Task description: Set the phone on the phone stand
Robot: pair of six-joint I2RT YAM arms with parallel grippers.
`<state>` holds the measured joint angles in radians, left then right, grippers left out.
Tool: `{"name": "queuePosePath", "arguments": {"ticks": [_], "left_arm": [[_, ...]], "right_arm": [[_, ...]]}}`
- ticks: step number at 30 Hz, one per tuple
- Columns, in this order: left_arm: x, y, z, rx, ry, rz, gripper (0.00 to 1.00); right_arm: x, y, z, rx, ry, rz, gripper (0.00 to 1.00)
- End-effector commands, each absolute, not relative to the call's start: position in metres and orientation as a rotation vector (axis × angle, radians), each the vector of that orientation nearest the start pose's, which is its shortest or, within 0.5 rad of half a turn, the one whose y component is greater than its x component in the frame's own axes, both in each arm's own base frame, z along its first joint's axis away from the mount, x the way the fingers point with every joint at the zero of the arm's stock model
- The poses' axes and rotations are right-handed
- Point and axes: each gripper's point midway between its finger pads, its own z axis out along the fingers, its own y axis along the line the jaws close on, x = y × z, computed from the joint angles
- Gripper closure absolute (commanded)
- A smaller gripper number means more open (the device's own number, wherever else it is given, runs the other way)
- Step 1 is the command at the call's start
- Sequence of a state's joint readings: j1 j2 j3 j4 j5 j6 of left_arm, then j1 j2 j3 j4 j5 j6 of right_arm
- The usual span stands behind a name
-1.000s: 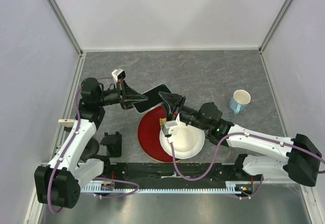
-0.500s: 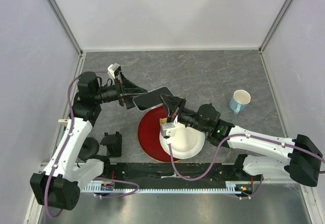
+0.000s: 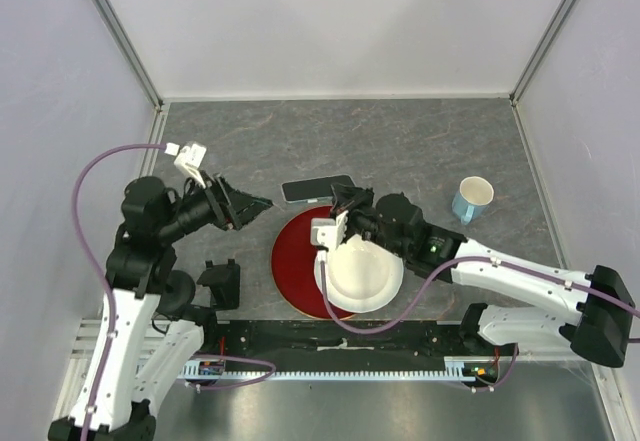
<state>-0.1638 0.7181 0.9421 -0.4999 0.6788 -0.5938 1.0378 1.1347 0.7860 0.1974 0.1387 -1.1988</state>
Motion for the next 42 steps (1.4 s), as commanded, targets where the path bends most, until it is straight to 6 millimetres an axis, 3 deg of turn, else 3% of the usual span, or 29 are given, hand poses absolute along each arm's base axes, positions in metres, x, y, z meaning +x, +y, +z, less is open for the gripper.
{"name": "queuePosePath", "arguments": {"ticks": [1, 4, 5, 6, 8, 12, 19, 26, 33, 38, 42], "left_arm": [[0.208, -0.152, 0.34, 0.44, 1.677, -0.827, 0.31], [0.203, -0.164, 0.363, 0.611, 1.483, -0.785, 0.3], [0.202, -0.168, 0.367, 0.673, 1.426, -0.761, 0.3], [0.199, -0.176, 0.379, 0.726, 1.338, -0.759, 0.29], [0.196, -0.186, 0.379, 0.809, 1.28, -0.77, 0.26], [0.189, -0.204, 0.38, 0.963, 1.213, -0.801, 0.23], [0.169, -0.229, 0.362, 1.25, 1.151, -0.853, 0.2], [0.152, -0.244, 0.337, 1.401, 1.148, -0.927, 0.22], [0.174, -0.248, 0.31, 1.425, 1.228, -0.79, 0.22], [0.19, -0.251, 0.302, 1.405, 1.232, -0.728, 0.25], [0.199, -0.253, 0.29, 1.405, 1.287, -0.719, 0.36]], "right_arm": [[0.257, 0.314, 0.314, -1.41, 1.017, -0.074, 1.0], [0.251, 0.32, 0.31, -1.471, 1.106, 0.05, 1.0], [0.243, 0.323, 0.296, -1.547, 1.134, 0.116, 1.0], [0.244, 0.323, 0.309, -1.545, 1.136, 0.152, 1.0], [0.233, 0.325, 0.31, -1.615, 1.188, 0.268, 1.0], [0.223, 0.318, 0.296, -1.731, 1.247, 0.328, 1.0], [0.201, 0.314, 0.291, -1.785, 1.215, 0.453, 1.0], [0.205, 0.317, 0.293, -1.776, 1.241, 0.48, 1.0], [0.201, 0.322, 0.304, -1.753, 1.204, 0.523, 1.0], [0.199, 0.324, 0.309, -1.739, 1.195, 0.541, 1.0], [0.2, 0.325, 0.313, -1.722, 1.208, 0.546, 1.0]]}}
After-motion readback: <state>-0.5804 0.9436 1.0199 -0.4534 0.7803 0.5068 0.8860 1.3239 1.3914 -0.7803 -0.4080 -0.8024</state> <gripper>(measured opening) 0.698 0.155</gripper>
